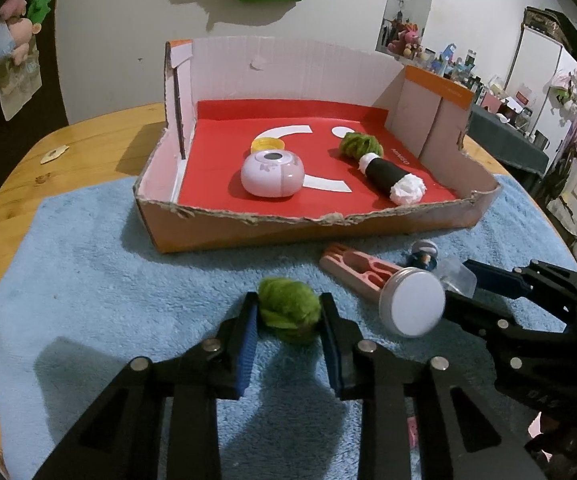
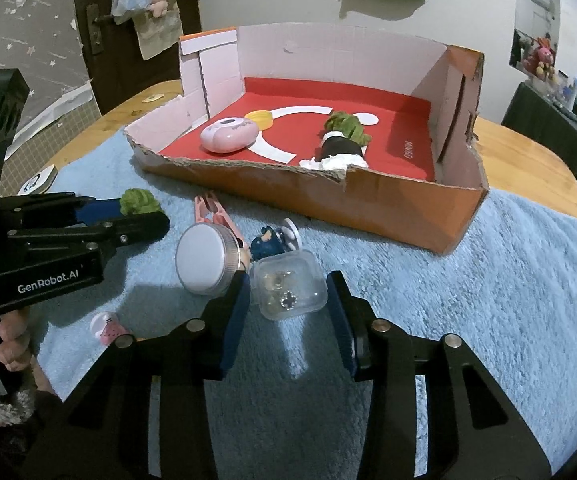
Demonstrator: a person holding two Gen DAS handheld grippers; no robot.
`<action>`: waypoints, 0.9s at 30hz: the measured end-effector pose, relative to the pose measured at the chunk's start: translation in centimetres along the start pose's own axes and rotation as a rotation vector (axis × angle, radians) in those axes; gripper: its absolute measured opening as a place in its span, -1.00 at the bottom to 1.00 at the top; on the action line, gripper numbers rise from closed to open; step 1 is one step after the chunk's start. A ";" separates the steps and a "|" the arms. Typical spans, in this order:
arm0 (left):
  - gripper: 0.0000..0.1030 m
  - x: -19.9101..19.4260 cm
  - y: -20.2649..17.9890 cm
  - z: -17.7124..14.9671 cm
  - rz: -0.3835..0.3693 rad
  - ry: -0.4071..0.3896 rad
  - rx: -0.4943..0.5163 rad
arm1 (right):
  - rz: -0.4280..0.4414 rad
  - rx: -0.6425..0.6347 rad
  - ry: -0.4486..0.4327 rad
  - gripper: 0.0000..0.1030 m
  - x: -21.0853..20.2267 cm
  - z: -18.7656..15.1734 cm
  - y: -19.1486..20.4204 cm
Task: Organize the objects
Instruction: 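Grasp green pom-pom with left gripper while right gripper grasps clear plastic container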
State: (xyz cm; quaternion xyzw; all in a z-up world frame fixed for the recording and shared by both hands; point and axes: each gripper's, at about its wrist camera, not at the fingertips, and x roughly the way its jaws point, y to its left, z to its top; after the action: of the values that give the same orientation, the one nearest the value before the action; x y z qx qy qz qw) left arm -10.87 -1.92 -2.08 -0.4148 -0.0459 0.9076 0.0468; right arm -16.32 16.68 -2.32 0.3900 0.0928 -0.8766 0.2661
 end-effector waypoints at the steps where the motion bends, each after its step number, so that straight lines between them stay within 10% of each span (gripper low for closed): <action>1: -0.41 0.0 0.0 0.0 0.001 0.000 0.000 | 0.001 0.004 0.000 -0.26 -0.1 0.0 -0.1; 27: -0.42 -1.5 -0.4 -0.5 -0.021 -0.031 -0.019 | 0.073 0.076 -0.047 -0.26 -2.5 -0.7 -0.2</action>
State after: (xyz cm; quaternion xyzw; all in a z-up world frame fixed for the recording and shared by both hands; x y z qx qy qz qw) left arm -9.49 -1.69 -1.27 -0.4007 -0.0596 0.9128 0.0517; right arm -14.53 18.10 -0.96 0.3823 0.0386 -0.8781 0.2851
